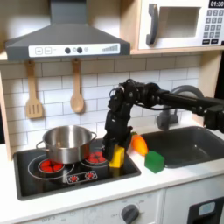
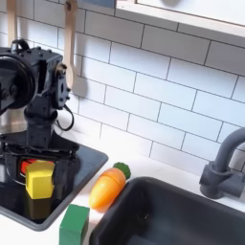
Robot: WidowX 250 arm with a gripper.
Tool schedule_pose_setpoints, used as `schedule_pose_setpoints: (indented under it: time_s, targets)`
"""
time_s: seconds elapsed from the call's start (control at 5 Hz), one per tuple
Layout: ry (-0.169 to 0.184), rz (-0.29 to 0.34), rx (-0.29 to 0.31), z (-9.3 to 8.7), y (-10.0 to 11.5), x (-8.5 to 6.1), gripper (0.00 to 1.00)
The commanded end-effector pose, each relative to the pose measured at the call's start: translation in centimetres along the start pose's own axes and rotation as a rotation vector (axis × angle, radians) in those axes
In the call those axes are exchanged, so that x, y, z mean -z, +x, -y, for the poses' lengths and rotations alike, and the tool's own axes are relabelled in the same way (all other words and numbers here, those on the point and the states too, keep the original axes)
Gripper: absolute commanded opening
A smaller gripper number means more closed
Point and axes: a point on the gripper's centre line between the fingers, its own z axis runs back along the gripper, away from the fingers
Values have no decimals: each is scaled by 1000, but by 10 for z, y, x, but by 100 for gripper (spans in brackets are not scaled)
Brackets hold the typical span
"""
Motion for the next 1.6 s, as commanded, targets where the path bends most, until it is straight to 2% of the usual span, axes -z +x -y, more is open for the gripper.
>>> schedule_pose_setpoints:
  time_s: [0.0,0.4,0.6,1.0,1.2,1.4]
  targets:
    - [-1,9,-7,-1,0,-3,100]
    - [-2,12,-5,-1,0,-4,100]
    - [-36,38,-52,1,11,-12,100]
    - [-52,49,-70,6,18,-28,100]
    - [-64,9,-81,6,13,-28,100]
    - [-84,-35,-54,11,1,-25,100]
